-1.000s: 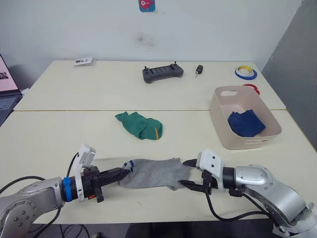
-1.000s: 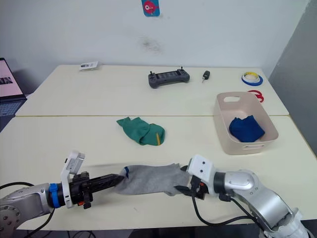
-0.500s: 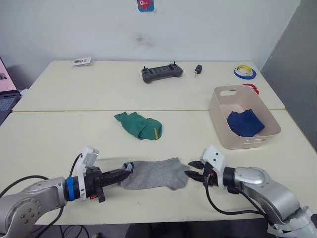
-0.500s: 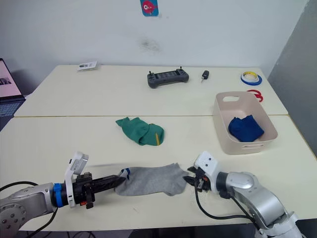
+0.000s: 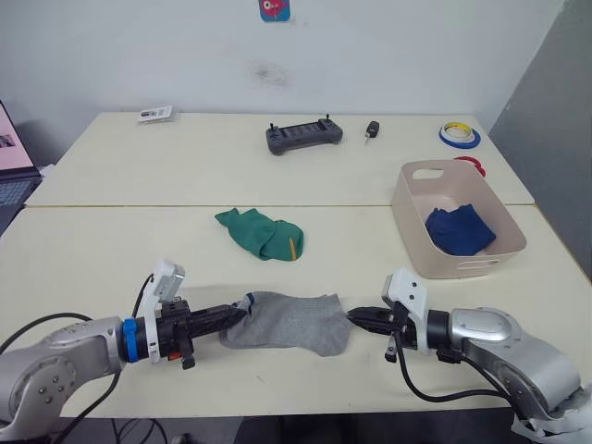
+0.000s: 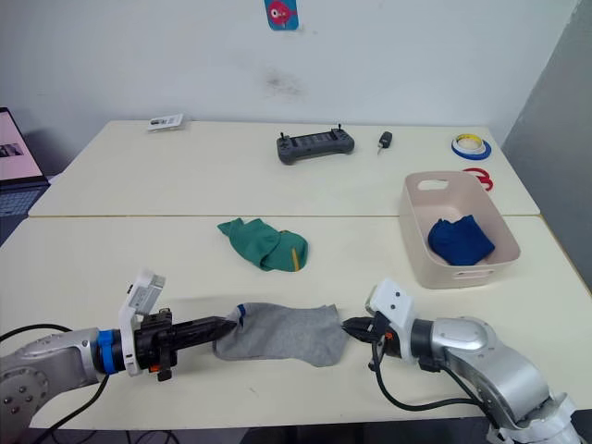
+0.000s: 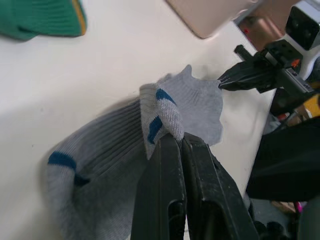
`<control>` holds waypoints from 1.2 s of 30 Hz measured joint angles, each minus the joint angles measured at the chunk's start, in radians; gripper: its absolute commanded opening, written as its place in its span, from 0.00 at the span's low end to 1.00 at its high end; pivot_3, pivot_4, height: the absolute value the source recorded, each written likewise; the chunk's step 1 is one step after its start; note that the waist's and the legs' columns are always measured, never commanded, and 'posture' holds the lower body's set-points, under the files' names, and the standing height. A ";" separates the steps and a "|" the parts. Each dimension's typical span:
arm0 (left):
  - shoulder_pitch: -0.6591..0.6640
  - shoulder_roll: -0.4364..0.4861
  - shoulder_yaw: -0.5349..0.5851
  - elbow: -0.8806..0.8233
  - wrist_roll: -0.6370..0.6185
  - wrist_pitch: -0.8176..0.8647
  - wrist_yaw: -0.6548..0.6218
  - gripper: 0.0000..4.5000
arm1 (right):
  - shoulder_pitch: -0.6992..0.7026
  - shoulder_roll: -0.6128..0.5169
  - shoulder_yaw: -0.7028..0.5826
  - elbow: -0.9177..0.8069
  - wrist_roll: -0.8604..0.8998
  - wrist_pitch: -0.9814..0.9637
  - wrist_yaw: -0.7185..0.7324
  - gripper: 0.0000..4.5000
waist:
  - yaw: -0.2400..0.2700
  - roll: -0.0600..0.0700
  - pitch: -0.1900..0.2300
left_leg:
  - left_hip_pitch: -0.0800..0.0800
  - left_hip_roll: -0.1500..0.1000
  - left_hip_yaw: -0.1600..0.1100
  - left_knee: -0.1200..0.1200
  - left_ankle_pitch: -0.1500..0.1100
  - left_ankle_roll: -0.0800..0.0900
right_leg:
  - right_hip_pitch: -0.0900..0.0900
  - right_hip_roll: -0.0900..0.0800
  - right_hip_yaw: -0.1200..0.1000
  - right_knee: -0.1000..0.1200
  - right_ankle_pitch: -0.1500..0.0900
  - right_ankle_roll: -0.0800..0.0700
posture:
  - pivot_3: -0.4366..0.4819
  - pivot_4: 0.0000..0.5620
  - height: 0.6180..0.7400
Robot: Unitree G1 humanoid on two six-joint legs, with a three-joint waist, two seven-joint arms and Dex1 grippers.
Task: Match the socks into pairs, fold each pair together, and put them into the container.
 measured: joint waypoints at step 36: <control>-0.053 0.008 -0.140 0.298 0.205 -0.030 -0.104 0.00 | -0.083 0.046 0.045 0.086 0.034 0.107 -0.119 0.01 | -0.002 0.001 0.000 | 0.000 0.000 0.001 -0.001 0.000 0.000 | -0.001 0.000 0.000 0.000 0.000 0.000 | 0.48 0.27 1.00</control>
